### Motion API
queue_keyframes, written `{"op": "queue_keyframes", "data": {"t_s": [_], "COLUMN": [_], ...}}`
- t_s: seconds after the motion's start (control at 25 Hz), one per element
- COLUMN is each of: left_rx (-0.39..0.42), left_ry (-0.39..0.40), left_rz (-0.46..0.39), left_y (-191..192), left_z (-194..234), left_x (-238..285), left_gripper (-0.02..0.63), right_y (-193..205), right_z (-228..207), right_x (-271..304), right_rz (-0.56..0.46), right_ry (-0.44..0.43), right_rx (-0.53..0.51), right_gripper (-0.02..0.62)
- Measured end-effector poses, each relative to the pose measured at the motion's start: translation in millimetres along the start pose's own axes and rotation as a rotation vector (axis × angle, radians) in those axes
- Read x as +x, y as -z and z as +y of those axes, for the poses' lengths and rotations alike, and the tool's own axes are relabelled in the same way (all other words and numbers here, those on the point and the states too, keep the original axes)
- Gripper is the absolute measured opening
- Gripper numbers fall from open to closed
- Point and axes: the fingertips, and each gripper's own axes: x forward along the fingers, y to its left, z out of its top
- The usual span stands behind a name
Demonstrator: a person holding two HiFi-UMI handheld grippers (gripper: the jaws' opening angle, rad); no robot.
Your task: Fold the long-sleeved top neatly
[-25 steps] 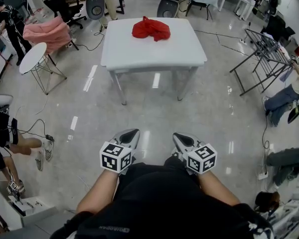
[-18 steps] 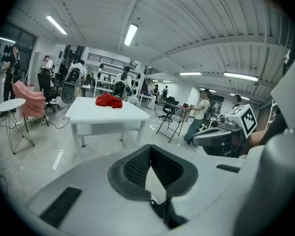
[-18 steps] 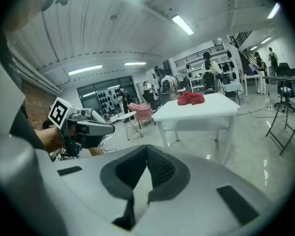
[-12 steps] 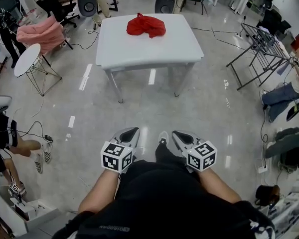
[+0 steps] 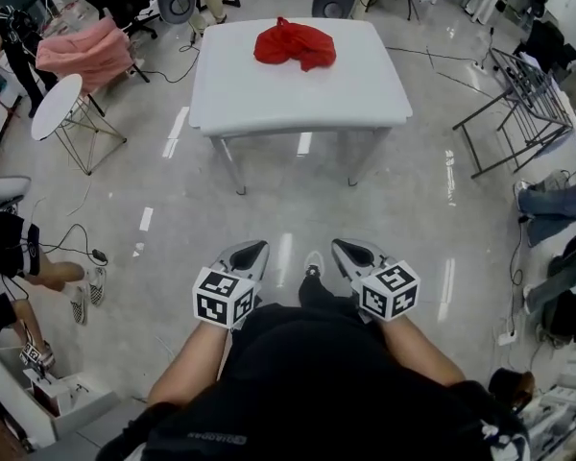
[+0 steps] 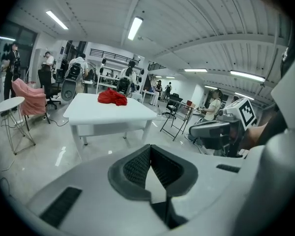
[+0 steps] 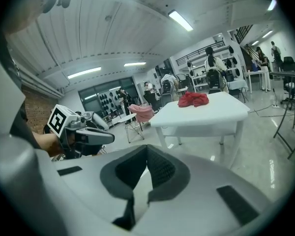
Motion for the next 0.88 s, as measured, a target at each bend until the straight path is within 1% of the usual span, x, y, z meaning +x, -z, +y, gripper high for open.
{"op": "queue_keyframes", "data": {"t_s": [0.12, 0.4, 0.6, 0.88], "left_rx": [0.017, 0.044, 0.037, 0.031], "left_ry": [-0.008, -0.039, -0.049, -0.089], "left_rz": [0.005, -0.032, -0.03, -0.04], "left_y": [-21, -91, -111, -138], "left_z": [14, 41, 46, 61], "left_x": [18, 66, 100, 144], "left_gripper": [0.005, 0.005, 0.005, 0.005], "right_y": [-20, -80, -107, -122], "right_z": [-18, -68, -103, -149], "right_x": [17, 54, 66, 82], "right_rz": [-0.004, -0.04, -0.053, -0.055], "right_ry": [-0.009, -0.038, -0.054, -0.076], "right_rx": [-0.014, -0.033, -0.048, -0.038], "right_gripper": [0.005, 0.005, 0.005, 0.005]}}
